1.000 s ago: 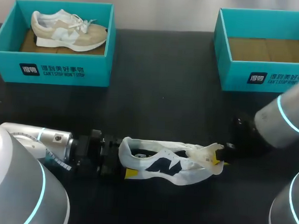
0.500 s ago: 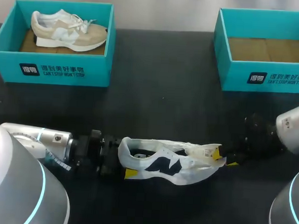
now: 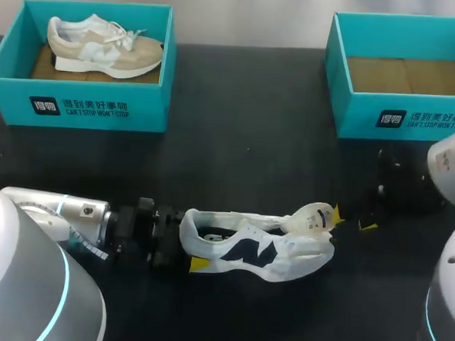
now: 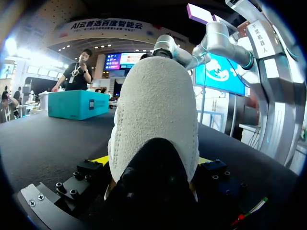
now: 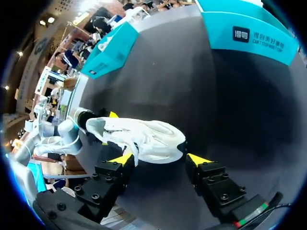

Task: Take the shoe out of the shoebox, open the shoe tongue, remove and reinsert the insole, then place the shoe into the shoebox

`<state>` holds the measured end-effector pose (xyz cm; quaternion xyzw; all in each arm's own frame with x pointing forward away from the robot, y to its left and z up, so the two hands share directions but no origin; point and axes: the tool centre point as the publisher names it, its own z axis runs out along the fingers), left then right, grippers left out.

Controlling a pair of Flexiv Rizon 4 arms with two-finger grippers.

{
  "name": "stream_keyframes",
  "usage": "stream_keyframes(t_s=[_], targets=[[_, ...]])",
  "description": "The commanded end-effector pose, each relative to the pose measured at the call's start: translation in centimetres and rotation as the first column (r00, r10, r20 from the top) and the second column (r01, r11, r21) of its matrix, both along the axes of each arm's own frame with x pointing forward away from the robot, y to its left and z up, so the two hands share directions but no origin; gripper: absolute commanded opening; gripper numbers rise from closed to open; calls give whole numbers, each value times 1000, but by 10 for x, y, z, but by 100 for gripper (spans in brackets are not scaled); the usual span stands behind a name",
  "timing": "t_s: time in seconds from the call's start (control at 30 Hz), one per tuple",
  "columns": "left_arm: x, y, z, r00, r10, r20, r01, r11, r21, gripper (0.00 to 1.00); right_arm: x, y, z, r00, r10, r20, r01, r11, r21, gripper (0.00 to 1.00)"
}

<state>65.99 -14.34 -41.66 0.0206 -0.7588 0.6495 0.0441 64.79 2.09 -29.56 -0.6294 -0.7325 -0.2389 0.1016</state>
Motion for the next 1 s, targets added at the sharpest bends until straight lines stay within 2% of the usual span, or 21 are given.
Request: stream_keyframes(t_s=[0.03, 0.3, 0.4, 0.47, 0.57, 0.7, 0.73, 0.77, 0.8, 0.87, 1.0], targets=[[0, 2, -3, 1000, 2, 0, -2, 1000, -1, 0, -10, -9, 47, 1000, 3, 14, -1, 992, -127, 75], [0, 2, -3, 1000, 2, 0, -2, 1000, -1, 0, -11, 4, 86, 992, 115, 58, -92, 950, -298, 77], [0, 2, -3, 1000, 2, 0, -2, 1000, -1, 0, -9, 11, 97, 982, 177, 71, -139, 919, -368, 73], [0, 2, -3, 1000, 2, 0, -2, 1000, -1, 0, -8, 18, 104, 970, 229, 81, -178, 896, -407, 64], [0, 2, -3, 1000, 2, 0, -2, 1000, -1, 0, -6, 27, 114, 950, 301, 85, -232, 861, -453, 55], [0, 2, -3, 1000, 2, 0, -2, 1000, -1, 0, -3, 47, 124, 907, 417, 60, -329, 789, -520, 38], [0, 2, -3, 1000, 2, 0, -2, 1000, -1, 0, -1, 53, 125, 892, 449, 45, -357, 763, -538, 28], [0, 2, -3, 1000, 2, 0, -2, 1000, -1, 0, 0, 58, 125, 879, 476, 34, -378, 738, -559, 12], [0, 2, -3, 1000, 2, 0, -2, 1000, -1, 0, 1, 64, 126, 857, 516, 25, -414, 715, -563, 0], [0, 2, -3, 1000, 2, 0, -2, 1000, -1, 0, 1, 77, 127, 809, 588, 12, -472, 661, -584, 0], [0, 2, -3, 1000, 2, 0, -2, 1000, -1, 0, 4, 100, 125, 694, 720, 5, -593, 576, -563, 0]])
